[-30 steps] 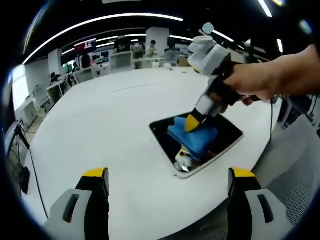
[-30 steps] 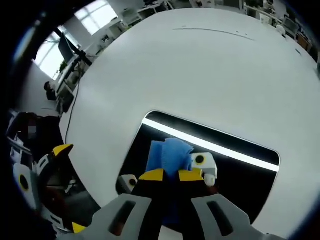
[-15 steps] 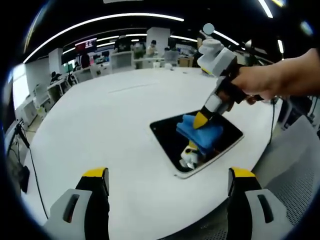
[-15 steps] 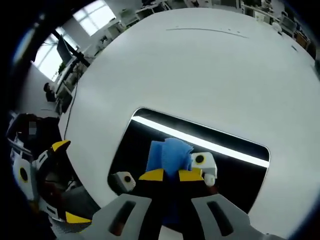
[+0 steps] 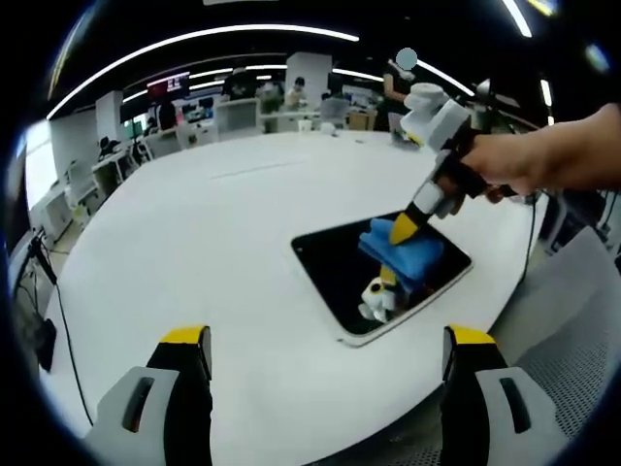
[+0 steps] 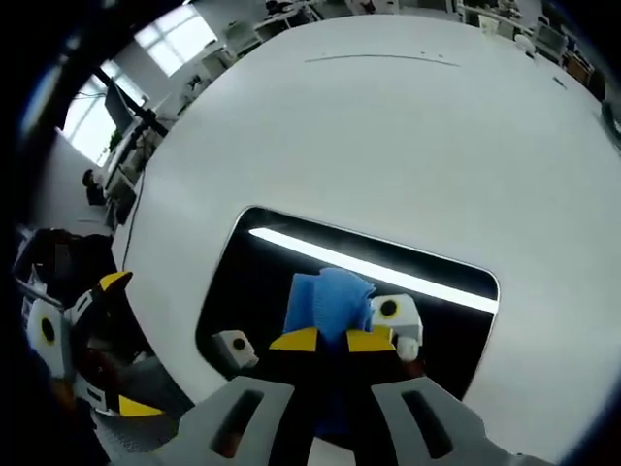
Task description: Wipe the mirror surface with the cleaning cloth until all visible marks leave the cleaned area.
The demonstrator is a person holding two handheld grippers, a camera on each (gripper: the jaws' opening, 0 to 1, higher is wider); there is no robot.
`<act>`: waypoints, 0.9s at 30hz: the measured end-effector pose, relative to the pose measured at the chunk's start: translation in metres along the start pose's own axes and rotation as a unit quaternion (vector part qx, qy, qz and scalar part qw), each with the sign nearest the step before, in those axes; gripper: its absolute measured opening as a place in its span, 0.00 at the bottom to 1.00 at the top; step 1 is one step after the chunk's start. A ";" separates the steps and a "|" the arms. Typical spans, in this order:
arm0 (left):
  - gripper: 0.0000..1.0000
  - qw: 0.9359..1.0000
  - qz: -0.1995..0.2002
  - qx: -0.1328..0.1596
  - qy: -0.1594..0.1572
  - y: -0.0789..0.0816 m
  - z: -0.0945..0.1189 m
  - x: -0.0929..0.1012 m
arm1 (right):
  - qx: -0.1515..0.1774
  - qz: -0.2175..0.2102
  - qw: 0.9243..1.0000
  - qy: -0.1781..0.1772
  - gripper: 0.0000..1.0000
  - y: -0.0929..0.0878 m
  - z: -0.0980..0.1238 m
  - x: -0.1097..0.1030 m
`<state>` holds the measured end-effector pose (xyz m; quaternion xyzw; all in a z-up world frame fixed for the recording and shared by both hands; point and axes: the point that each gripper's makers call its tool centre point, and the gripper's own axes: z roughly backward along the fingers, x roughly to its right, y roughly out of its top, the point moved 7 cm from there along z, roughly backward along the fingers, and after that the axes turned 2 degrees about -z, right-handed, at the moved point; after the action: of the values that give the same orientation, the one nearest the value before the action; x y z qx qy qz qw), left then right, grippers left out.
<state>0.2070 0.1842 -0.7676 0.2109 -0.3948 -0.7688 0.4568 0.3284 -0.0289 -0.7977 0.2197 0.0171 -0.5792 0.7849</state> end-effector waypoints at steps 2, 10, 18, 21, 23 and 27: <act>0.99 1.000 0.000 0.001 0.000 0.001 0.000 0.000 | 0.000 -0.002 1.000 -0.002 0.02 -0.001 0.002 0.003; 0.99 1.000 -0.002 0.002 0.000 0.001 0.000 0.000 | -0.001 -0.006 1.000 -0.008 0.02 -0.005 0.007 0.012; 0.99 1.000 0.000 0.002 -0.001 0.000 0.000 0.000 | -0.001 -0.010 1.000 -0.014 0.02 -0.011 0.013 0.021; 0.99 1.000 -0.001 0.002 -0.001 0.001 0.000 0.000 | -0.001 -0.011 1.000 -0.015 0.02 -0.011 0.013 0.024; 0.99 1.000 -0.001 0.002 -0.001 0.000 0.000 0.000 | -0.002 -0.012 1.000 -0.016 0.02 -0.011 0.013 0.025; 0.99 1.000 0.000 0.003 -0.001 0.000 0.000 0.000 | -0.002 -0.013 1.000 -0.018 0.02 -0.013 0.015 0.028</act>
<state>0.2072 0.1841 -0.7672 0.2113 -0.3972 -0.7680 0.4558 0.3219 -0.0624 -0.7957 0.2074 0.0067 -0.5933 0.7778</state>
